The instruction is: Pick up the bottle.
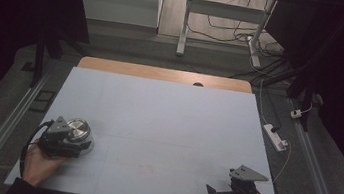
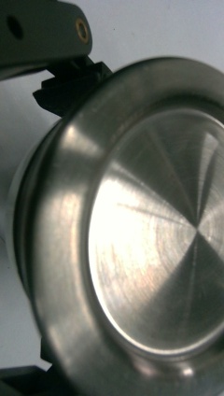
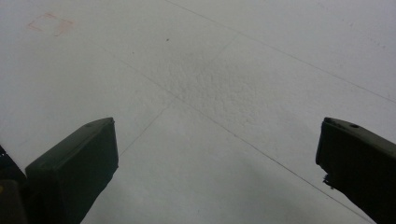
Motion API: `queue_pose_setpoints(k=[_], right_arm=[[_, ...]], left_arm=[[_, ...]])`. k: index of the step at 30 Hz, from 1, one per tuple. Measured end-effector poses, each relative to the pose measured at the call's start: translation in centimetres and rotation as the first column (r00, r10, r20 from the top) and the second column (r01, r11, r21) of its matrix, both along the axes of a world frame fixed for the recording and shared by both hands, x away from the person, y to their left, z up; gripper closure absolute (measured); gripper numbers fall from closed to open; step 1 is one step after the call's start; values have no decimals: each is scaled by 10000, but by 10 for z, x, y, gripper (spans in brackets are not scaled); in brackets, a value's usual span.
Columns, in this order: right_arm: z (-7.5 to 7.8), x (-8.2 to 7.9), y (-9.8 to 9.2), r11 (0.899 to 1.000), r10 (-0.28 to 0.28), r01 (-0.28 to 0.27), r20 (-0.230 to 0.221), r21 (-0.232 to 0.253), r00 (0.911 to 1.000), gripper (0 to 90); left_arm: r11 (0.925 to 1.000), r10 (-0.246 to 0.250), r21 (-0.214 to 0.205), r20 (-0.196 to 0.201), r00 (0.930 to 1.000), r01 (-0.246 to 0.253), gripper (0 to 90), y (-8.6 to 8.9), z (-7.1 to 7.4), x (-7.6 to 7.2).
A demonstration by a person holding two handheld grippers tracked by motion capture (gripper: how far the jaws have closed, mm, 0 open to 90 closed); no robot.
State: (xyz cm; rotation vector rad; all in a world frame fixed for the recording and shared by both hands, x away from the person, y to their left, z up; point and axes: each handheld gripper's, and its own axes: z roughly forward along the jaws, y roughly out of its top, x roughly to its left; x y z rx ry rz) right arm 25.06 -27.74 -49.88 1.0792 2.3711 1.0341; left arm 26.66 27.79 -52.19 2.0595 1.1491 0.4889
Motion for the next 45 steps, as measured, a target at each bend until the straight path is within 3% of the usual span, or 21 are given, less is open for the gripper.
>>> queue_pose_setpoints(k=[7,11,21,34,45], right_arm=[[0,0,0,10000,10,-10,-16,-20,10000,0],[0,0,0,10000,9,-9,14,-9,10000,0],[0,0,0,10000,0,0,14,4,10000,0],[0,0,-2,9999,-24,23,18,140,10000,0],[1,0,-3,9997,-56,55,9,238,10000,0]], left_arm=[[10000,-14,-64,-3,10000,14,154,0,0,0],[9997,189,-163,-206,9996,-192,156,-1,2,1],[9998,81,-169,-120,9999,-83,157,-5,9,1],[9968,-765,-208,101,9970,767,157,-24,30,7],[9859,-1665,-109,323,9855,1669,157,-51,47,16]])
